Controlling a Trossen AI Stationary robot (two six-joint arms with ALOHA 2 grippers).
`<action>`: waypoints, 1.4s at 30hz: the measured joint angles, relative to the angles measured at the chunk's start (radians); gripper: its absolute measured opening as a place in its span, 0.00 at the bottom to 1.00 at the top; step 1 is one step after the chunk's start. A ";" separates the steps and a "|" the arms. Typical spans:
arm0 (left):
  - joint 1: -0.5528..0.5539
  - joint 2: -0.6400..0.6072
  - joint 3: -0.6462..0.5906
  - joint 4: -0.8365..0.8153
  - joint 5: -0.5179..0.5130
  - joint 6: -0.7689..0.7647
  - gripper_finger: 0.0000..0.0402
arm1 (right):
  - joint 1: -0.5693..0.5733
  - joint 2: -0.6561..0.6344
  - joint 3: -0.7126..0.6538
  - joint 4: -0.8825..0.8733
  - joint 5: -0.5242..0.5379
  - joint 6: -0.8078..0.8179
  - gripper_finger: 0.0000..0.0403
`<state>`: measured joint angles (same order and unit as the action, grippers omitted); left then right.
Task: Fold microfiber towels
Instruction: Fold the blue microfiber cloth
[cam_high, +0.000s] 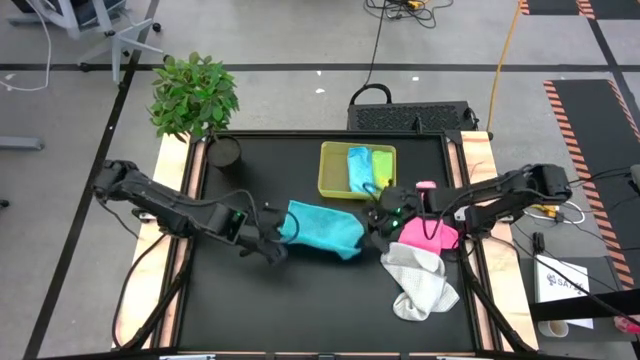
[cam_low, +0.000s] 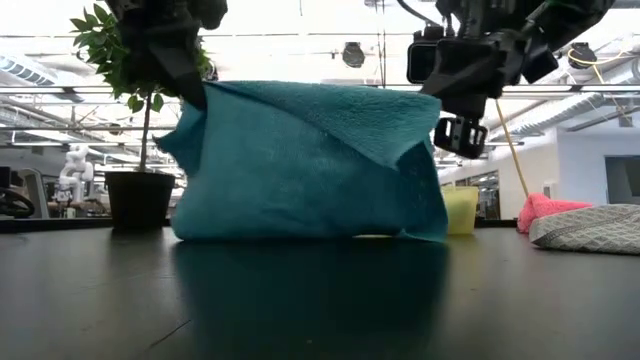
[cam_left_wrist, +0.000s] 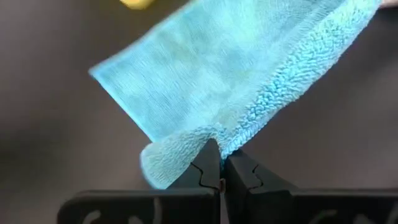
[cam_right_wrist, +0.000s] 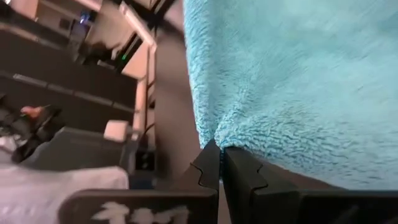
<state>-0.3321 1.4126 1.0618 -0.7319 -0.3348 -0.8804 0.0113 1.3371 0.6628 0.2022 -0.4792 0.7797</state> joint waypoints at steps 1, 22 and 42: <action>-0.011 0.017 0.000 0.029 0.013 -0.014 0.00 | 0.020 0.014 0.000 0.019 -0.002 0.010 0.00; -0.216 0.222 0.002 0.378 0.409 -0.288 0.30 | 0.133 0.123 -0.001 0.127 0.003 0.073 0.00; 0.038 0.322 0.002 0.317 -0.100 -0.026 0.36 | 0.134 0.124 -0.001 0.123 0.037 0.073 0.00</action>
<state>-0.2944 1.7349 1.0639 -0.4152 -0.4346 -0.9066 0.1455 1.4609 0.6621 0.3252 -0.4424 0.8528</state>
